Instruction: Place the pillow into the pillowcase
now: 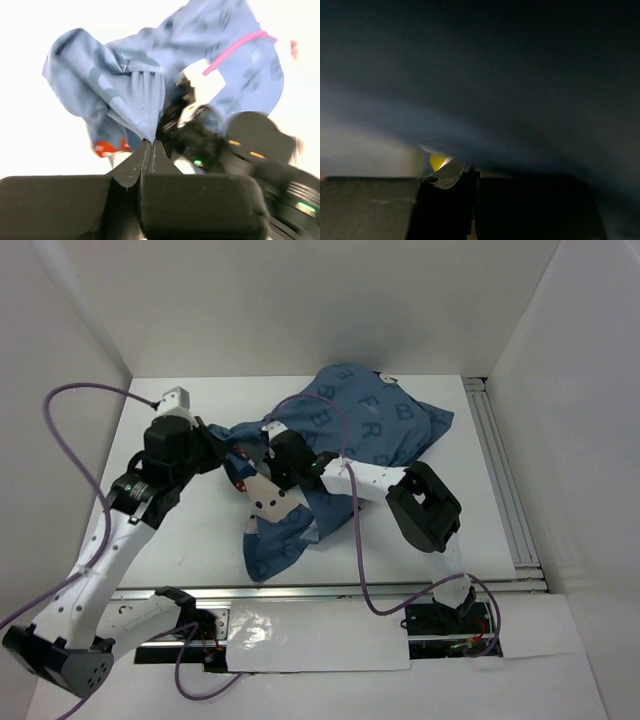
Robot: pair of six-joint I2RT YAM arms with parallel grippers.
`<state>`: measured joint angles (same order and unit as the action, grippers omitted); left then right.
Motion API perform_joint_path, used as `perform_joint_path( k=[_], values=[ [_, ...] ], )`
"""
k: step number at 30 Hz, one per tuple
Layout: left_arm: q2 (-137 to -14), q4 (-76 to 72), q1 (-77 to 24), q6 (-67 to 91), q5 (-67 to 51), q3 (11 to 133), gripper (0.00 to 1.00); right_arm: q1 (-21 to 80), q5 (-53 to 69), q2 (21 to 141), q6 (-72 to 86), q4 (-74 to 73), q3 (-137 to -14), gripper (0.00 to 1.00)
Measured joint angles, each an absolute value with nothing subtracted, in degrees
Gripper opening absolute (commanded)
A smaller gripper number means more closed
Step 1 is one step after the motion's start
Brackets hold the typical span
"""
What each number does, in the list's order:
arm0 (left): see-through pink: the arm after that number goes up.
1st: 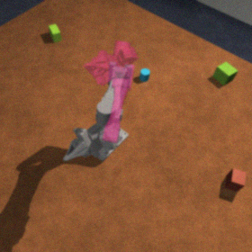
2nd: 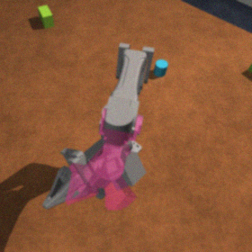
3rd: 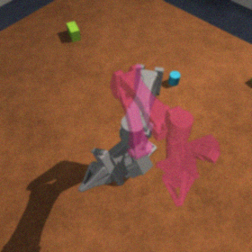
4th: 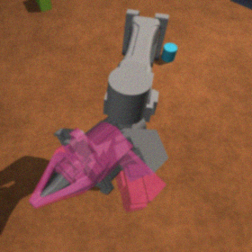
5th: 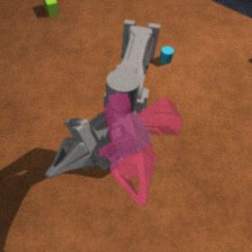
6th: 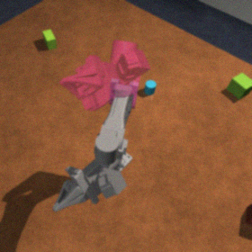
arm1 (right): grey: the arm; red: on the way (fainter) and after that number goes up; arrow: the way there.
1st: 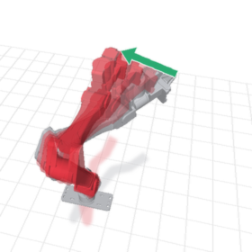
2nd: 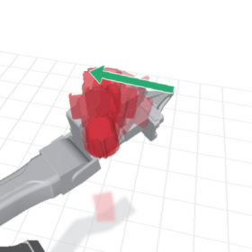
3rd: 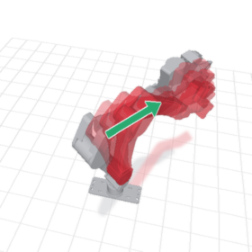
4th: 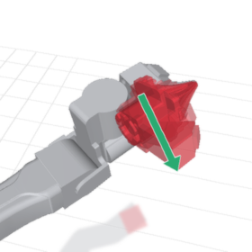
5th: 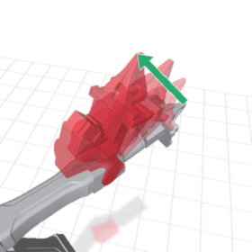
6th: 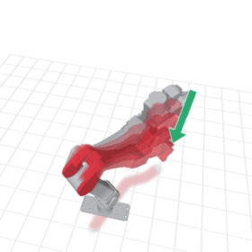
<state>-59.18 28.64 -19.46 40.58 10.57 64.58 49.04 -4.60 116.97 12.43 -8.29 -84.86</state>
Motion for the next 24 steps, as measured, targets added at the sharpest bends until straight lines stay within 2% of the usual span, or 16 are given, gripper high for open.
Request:
perform_joint_path(
  k=[3,4,5,6,7,8,9,10,13,24],
  values=[
    [-55.5,31.4,-19.4,40.5,14.1,67.1,0.0,48.9,-1.7,117.7,13.1,-7.7,-85.3,0.02],
    [-55.2,32.5,-19.3,40.5,15.2,67.7,0.04,49.0,-0.3,117.7,13.2,-7.6,-85.4,0.06],
    [-55.4,33.9,-19.2,40.6,16.4,68.3,0.12,49.1,0.5,117.7,13.4,-7.5,-85.6,0.18],
    [-56.1,35.3,-19.1,40.7,17.5,68.8,0.43,49.1,1.5,117.6,13.5,-7.4,-85.6,0.23],
    [-57.2,36.8,-18.9,40.8,18.5,69.5,0.62,49.1,2.3,117.4,13.5,-7.4,-85.7,0.29],
    [-58.6,37.8,-18.6,41.1,19.8,70.3,0.79,49.1,3.1,117.1,13.6,-7.5,-85.7,0.35],
    [-59.9,38.5,-18.2,41.6,20.8,71.0,0.93,49.1,4.0,116.6,13.6,-7.8,-85.8,0.45],
    [-61.7,39.4,-17.6,42.5,21.6,71.7,1.0,49.1,5.1,115.9,13.3,-8.1,-85.8,0.49],
    [-65.9,41.5,-16.5,44.6,22.7,71.8,1.0,49.0,7.8,113.5,12.8,-8.8,-86.1,0.59],
    [-72.0,44.9,-14.0,46.9,22.3,65.9,1.0,48.7,9.2,99.5,11.0,-9.9,-85.4,0.69]
  ],
)
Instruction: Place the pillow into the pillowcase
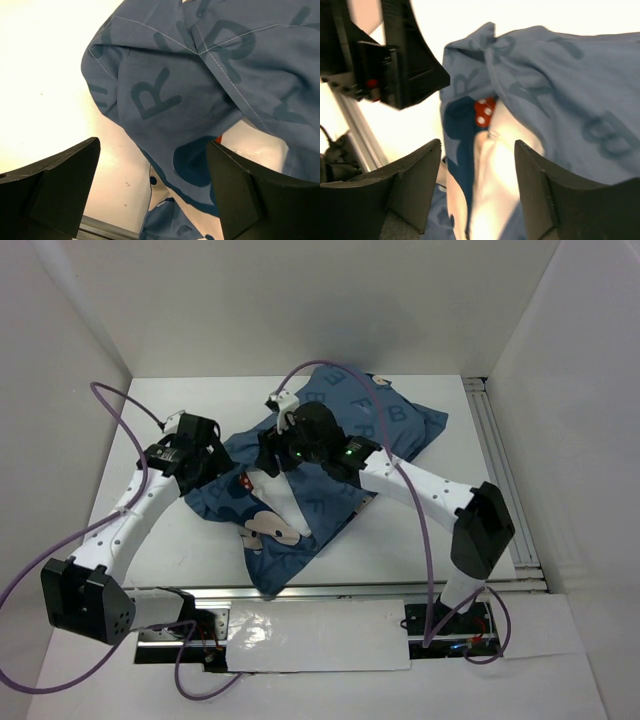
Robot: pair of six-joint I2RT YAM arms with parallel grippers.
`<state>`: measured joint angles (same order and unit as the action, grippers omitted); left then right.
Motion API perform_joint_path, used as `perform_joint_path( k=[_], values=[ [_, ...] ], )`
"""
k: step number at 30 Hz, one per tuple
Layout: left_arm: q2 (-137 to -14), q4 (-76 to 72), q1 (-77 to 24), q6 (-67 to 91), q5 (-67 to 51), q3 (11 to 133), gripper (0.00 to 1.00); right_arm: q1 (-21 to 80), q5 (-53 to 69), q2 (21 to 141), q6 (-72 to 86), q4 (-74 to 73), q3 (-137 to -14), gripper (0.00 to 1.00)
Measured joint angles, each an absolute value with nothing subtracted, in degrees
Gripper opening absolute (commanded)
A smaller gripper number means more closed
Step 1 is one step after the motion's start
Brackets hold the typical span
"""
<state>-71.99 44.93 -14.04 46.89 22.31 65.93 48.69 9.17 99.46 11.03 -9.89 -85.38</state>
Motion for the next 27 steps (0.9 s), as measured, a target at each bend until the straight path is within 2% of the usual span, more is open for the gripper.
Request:
perform_joint_path(
  k=[9,10,13,15,17,21,22,24,27],
  values=[
    [-77.7,35.4,-13.4,42.7,13.0,62.1,0.82,48.7,-2.5,95.1,8.8,-12.6,-79.1,0.69],
    [-77.4,33.6,-13.4,41.9,11.4,60.7,0.82,48.7,-3.7,95.1,8.8,-13.6,-78.8,0.69],
    [-75.2,28.9,-13.7,39.9,8.3,56.7,0.81,48.3,-5.3,94.9,8.4,-15.6,-77.4,0.59],
    [-73.1,26.6,-14.1,38.9,7.6,54.3,0.81,48.4,-4.0,93.5,7.8,-15.9,-74.9,0.59],
    [-71.9,25.1,-14.4,38.7,7.6,53.5,0.71,48.8,-1.5,90.5,6.8,-15.7,-70.6,0.54],
    [-73.8,22.2,-14.5,37.3,7.8,53.5,0.49,52.3,5.4,84.3,4.8,-15.7,-64.4,0.52],
    [-74.9,21.7,-14.5,37.2,7.8,53.5,0.45,53.2,7.1,84.1,4.5,-15.5,-64.3,0.52],
    [-77.5,21.1,-14.5,36.3,7.6,53.7,0.28,54.8,9.7,84.6,4.0,-14.8,-64.3,0.52],
    [-79.9,21.1,-14.5,36.0,7.6,53.7,0.15,55.8,12.0,87.5,3.5,-14.3,-64.3,0.52]
  ],
)
